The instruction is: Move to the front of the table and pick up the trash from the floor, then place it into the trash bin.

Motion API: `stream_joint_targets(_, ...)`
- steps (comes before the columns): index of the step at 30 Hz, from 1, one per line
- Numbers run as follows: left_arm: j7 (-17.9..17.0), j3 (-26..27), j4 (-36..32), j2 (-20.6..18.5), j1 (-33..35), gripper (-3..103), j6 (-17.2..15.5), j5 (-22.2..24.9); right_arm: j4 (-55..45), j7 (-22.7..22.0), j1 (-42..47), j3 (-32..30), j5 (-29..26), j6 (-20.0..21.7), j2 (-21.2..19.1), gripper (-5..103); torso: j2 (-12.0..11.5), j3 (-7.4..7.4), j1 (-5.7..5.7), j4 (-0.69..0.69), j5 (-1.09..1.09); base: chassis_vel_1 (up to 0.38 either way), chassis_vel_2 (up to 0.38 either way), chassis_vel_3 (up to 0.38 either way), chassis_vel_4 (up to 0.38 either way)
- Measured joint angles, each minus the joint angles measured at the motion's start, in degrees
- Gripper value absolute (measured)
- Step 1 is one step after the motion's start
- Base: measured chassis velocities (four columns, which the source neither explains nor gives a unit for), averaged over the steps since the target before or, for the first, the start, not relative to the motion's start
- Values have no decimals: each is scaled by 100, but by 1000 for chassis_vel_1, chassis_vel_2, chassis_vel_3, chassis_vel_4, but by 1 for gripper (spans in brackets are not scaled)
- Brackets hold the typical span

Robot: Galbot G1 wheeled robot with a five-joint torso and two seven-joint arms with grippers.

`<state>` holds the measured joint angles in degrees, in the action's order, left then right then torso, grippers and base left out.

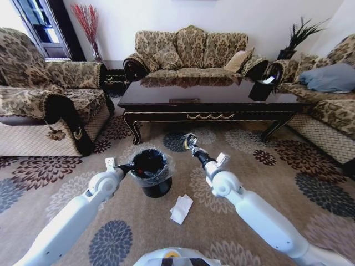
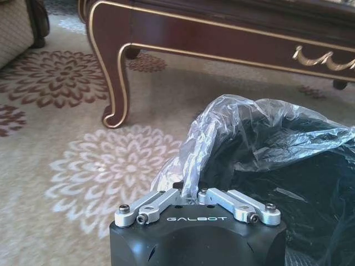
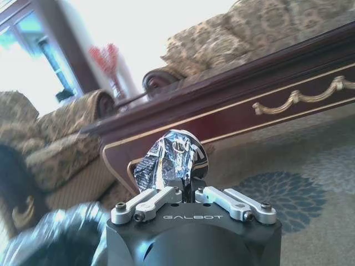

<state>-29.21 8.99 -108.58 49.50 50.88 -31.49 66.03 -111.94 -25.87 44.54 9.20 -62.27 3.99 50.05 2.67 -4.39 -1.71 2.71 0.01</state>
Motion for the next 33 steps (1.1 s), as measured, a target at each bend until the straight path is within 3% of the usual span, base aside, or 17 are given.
stream_joint_targets(10,-44,-455,338,427,-524,4,1,-10,41,140,-392,590,193,-99,127,2,-1,-1,0,0,1,0,0,0,0)
stream_joint_targets(23,-52,-577,426,511,-717,4,12,15,-185,562,-407,618,334,-302,0,2,0,1,0,1,-1,0,0,0,0)
stream_joint_targets(33,-72,-583,357,510,-766,4,20,82,-212,578,-53,760,607,-287,7,2,0,1,0,1,-1,0,0,0,0)
